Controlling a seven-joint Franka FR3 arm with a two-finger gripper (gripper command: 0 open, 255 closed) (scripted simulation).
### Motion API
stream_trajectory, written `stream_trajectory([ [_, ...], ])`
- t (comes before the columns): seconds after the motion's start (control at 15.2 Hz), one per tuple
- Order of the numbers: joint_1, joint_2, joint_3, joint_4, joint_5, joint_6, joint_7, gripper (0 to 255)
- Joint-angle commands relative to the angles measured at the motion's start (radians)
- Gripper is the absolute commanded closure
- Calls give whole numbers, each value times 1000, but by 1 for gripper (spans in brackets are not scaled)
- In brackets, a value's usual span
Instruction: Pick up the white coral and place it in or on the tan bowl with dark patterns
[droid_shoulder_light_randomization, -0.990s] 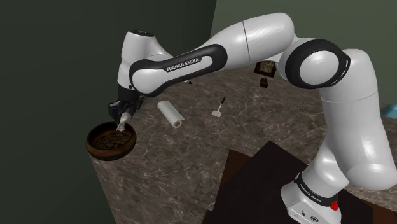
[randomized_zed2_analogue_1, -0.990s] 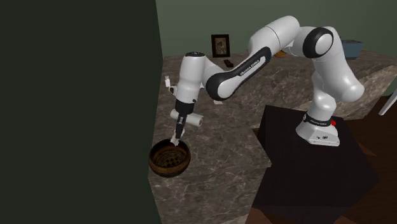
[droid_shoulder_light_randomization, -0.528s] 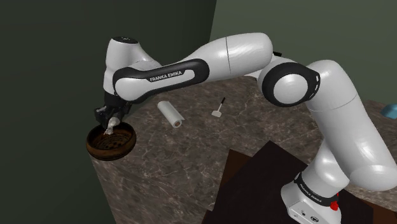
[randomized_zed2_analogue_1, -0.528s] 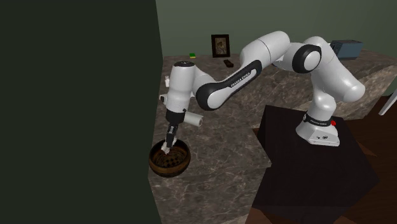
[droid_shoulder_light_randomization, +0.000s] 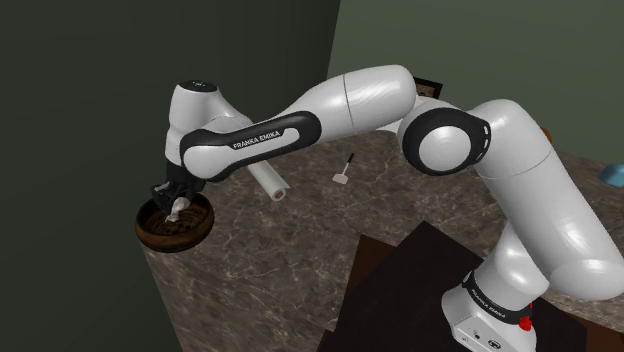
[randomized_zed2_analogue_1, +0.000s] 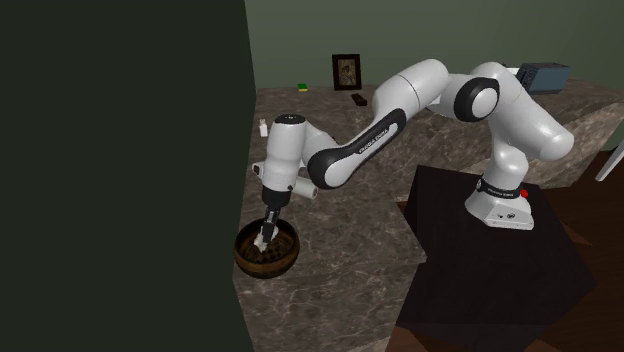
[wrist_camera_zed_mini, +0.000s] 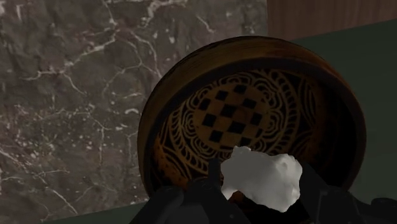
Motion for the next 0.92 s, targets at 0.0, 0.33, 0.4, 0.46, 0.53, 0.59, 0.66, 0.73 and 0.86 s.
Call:
stream_trajectory([
  [0.0, -2, 3, 0, -7, 0, 10, -2, 255],
  [0.33, -2, 3, 0, -7, 0, 10, -2, 255],
  [0.4, -2, 3, 0, -7, 0, 10, -2, 255],
  [0.46, -2, 3, 0, -7, 0, 10, -2, 255],
  [0.53, -2, 3, 0, -7, 0, 10, -2, 0],
  [0.59, -2, 3, 0, -7, 0, 10, -2, 0],
  [0.66, -2, 3, 0, -7, 0, 10, -2, 0],
  [0.73, -2, 3, 0, -7, 0, 10, -2, 0],
  [0.86, -2, 3, 0, -7, 0, 10, -2, 0],
])
